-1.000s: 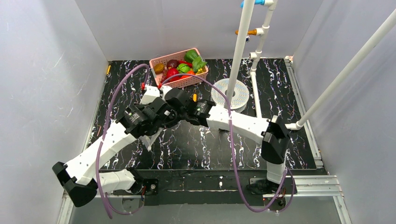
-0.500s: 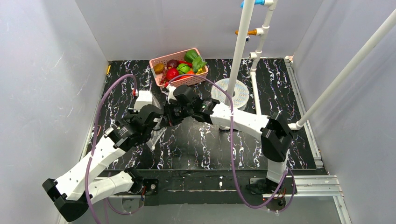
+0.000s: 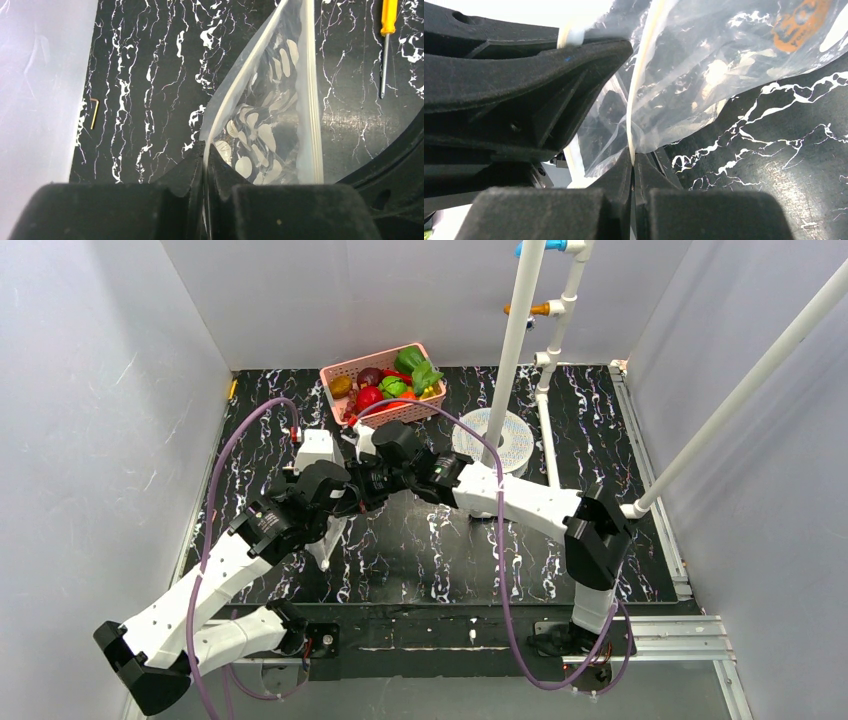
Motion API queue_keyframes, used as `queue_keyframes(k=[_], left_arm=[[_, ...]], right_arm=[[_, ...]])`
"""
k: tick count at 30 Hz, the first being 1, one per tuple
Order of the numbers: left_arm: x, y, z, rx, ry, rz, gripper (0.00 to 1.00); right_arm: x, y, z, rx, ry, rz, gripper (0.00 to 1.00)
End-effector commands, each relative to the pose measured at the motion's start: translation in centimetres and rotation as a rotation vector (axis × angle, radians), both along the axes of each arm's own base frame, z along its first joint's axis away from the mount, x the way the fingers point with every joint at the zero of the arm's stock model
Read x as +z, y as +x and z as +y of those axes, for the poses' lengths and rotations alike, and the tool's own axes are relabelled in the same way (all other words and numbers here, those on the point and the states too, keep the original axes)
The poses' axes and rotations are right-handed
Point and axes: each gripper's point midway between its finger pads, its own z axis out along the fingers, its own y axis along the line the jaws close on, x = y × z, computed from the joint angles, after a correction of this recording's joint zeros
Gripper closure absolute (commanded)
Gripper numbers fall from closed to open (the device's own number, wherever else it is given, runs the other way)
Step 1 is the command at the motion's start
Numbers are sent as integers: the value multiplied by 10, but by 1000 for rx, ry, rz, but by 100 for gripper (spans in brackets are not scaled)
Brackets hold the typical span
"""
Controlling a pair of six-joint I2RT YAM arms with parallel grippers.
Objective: Place the food in the zip-top bag and seal the zipper
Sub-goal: Open the zipper of the food storage bag.
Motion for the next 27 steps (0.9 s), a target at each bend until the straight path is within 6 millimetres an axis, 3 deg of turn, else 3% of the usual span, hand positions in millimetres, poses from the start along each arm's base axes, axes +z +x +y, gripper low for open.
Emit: queue_keyframes(k=[1, 7, 9, 13, 16, 20, 25, 27], left_arm=[[5, 2, 4, 0, 32, -13, 100], [20, -3, 36, 91, 189, -34, 100], [23, -4, 46, 113, 223, -29, 100], [15, 1, 57, 151, 233, 25, 100], [6, 14, 67, 201, 272, 75, 100], [-2, 35, 76, 263, 266, 108, 100], [-4, 52, 95, 350, 229, 155, 100], [-2, 63, 94, 357, 182, 154, 100]], right_arm=[[35, -1, 4, 20, 83, -51, 99], [9, 52, -9, -229, -111, -191, 95], [4, 62, -13, -246, -151, -231, 78], [21, 65, -13, -207, -132, -298, 57], [45, 65, -16, -190, -97, -355, 41], [70, 77, -25, -212, -77, -398, 31], [88, 111, -40, -301, -57, -459, 19], [84, 137, -45, -356, -79, -489, 14]])
